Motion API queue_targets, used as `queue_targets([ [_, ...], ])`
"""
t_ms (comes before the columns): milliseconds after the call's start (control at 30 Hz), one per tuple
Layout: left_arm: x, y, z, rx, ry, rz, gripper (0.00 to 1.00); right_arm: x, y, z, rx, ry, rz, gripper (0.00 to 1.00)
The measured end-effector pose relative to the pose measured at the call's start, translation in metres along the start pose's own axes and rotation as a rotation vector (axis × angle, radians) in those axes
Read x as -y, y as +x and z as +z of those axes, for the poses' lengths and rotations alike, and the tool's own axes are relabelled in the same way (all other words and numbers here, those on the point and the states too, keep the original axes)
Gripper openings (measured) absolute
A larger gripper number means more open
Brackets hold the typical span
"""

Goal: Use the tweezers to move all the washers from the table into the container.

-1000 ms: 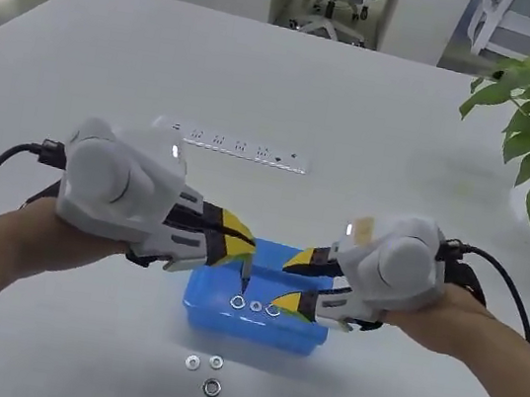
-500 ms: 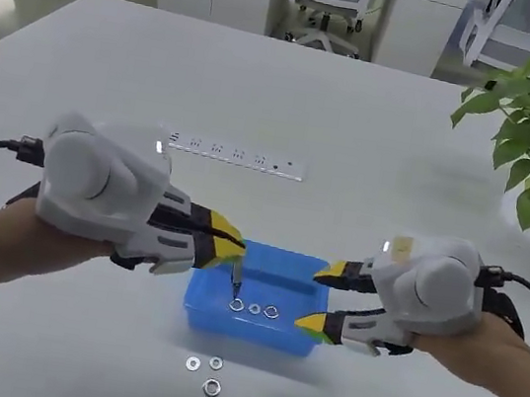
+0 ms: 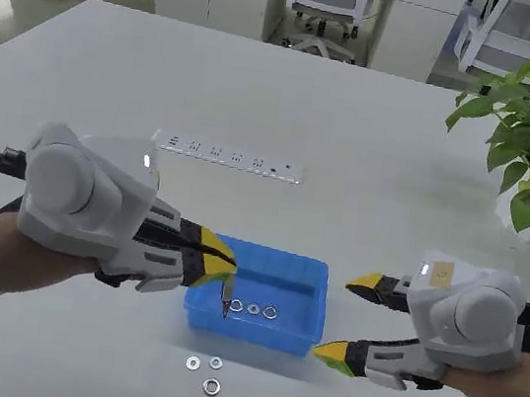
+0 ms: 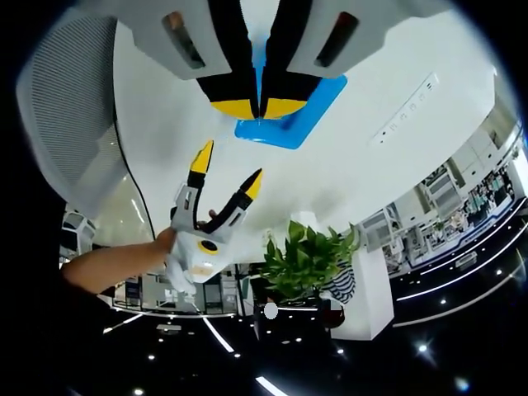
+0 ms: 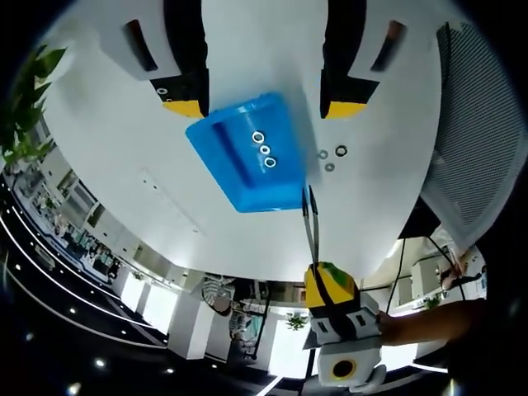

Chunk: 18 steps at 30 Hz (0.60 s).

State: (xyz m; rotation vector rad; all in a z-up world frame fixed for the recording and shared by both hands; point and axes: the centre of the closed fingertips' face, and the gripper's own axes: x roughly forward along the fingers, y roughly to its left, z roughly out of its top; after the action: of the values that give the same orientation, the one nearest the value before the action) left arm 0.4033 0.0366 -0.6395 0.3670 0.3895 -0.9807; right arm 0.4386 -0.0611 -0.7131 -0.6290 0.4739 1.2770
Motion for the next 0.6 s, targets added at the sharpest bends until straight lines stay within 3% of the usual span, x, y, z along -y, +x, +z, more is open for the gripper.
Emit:
queue_targets([
  [200,0.007,-0.001,-0.005,0.000,-0.006,-0.003,0.06,-0.005,-0.005,-0.006,0.000,0.045,-0.021,0.64],
  [600,0.017,-0.002,-0.020,-0.002,-0.026,-0.013,0.06,-0.008,-0.014,-0.003,0.048,0.096,-0.072,0.82],
])
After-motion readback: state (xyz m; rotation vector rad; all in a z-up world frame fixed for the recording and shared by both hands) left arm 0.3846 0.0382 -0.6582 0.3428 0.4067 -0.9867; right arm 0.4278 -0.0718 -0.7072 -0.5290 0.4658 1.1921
